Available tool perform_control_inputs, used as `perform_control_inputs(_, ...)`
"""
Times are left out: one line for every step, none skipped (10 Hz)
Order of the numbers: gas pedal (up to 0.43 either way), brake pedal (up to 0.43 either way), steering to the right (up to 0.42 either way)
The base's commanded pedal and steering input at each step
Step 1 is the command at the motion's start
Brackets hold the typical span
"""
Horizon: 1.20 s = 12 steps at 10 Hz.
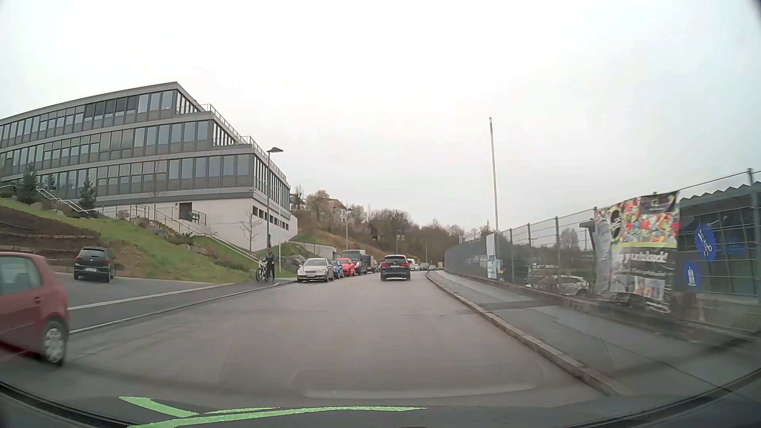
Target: Follow the waypoints while adhering to traffic rules and regulations
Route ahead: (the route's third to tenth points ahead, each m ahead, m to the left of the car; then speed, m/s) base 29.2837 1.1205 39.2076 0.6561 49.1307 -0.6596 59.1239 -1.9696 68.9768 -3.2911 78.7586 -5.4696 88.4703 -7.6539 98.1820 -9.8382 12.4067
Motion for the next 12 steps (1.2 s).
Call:
perform_control_inputs(0.169,0.0,0.011)
perform_control_inputs(0.169,0.0,0.011)
perform_control_inputs(0.169,0.0,0.011)
perform_control_inputs(0.169,0.0,0.01)
perform_control_inputs(0.169,0.0,0.01)
perform_control_inputs(0.169,0.0,0.009)
perform_control_inputs(0.169,0.0,0.009)
perform_control_inputs(0.169,0.0,0.009)
perform_control_inputs(0.15,0.0,0.009)
perform_control_inputs(0.15,0.0,0.008)
perform_control_inputs(0.15,0.0,0.008)
perform_control_inputs(0.15,0.0,0.009)
